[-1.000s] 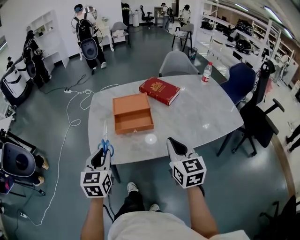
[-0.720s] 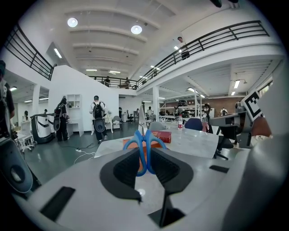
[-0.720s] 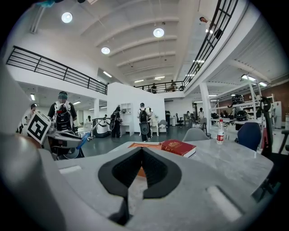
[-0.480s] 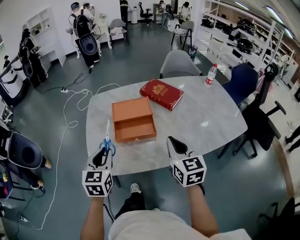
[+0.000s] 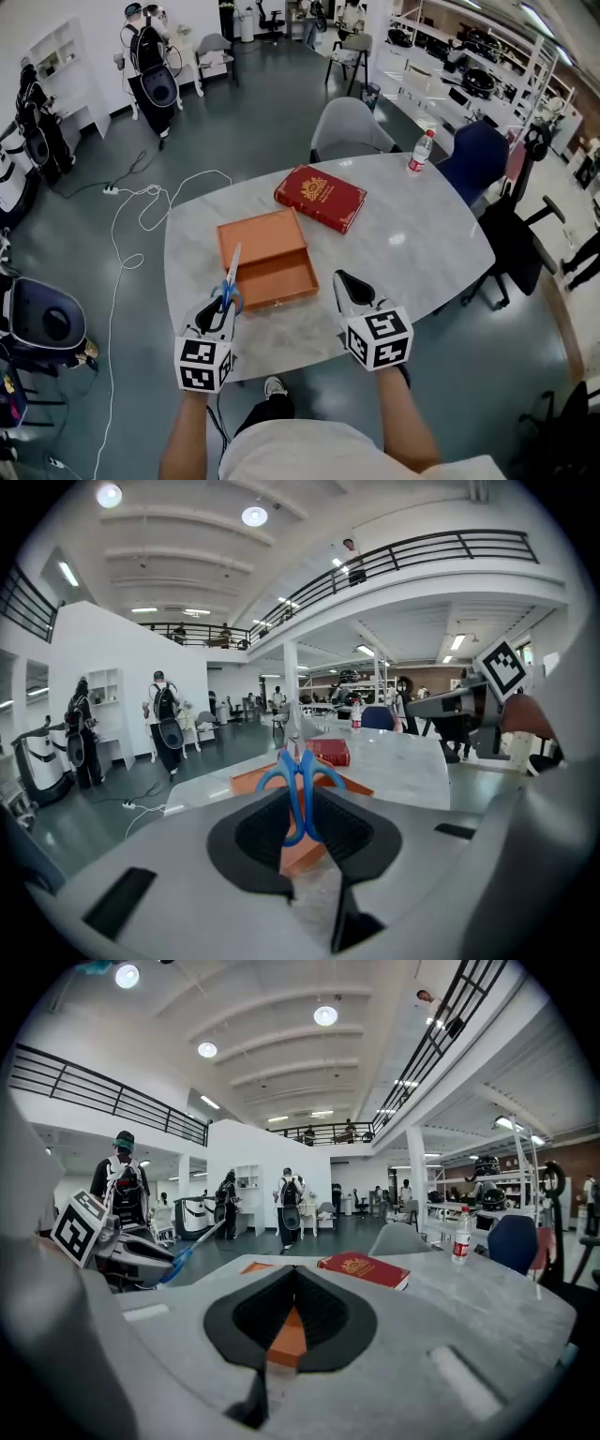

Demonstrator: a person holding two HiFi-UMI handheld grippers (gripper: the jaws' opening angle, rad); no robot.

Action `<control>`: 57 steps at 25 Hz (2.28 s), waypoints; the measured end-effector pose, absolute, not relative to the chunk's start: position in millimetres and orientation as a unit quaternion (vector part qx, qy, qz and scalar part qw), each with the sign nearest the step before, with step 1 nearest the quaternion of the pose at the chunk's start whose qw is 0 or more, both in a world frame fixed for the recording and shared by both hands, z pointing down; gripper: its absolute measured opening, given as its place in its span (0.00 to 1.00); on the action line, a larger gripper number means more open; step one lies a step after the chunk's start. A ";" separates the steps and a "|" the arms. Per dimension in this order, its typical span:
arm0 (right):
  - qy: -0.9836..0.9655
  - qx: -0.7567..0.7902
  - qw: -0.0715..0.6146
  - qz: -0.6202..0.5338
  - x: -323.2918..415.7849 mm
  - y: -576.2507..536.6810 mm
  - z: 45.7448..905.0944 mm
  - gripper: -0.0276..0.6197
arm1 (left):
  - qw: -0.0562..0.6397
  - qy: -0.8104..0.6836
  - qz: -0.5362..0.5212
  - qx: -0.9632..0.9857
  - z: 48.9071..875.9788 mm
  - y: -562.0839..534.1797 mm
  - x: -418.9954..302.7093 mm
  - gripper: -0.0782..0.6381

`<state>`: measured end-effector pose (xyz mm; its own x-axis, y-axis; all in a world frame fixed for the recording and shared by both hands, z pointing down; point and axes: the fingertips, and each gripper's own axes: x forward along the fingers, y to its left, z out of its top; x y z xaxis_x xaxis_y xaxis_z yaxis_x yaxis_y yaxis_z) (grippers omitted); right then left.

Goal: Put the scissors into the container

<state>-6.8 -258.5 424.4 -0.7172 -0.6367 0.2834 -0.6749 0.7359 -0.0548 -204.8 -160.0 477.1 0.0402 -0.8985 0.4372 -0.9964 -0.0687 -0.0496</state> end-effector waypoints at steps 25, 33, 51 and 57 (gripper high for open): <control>-0.882 0.435 0.152 0.098 -49.1 -321.7 448.8 0.05 | 0.116 -0.419 0.397 0.808 571.2 -255.6 -208.8 0.21; -0.878 0.439 0.163 0.093 -54.7 -331.0 453.2 0.05 | 0.107 -0.353 0.446 0.816 599.3 -274.2 -196.4 0.21; -0.862 0.462 0.180 0.107 -40.7 -334.1 466.2 0.05 | 0.125 -0.282 0.536 0.786 641.4 -289.8 -183.0 0.22; -0.861 0.464 0.178 0.110 -37.3 -334.6 470.6 0.05 | 0.119 -0.268 0.559 0.775 649.5 -288.4 -182.1 0.22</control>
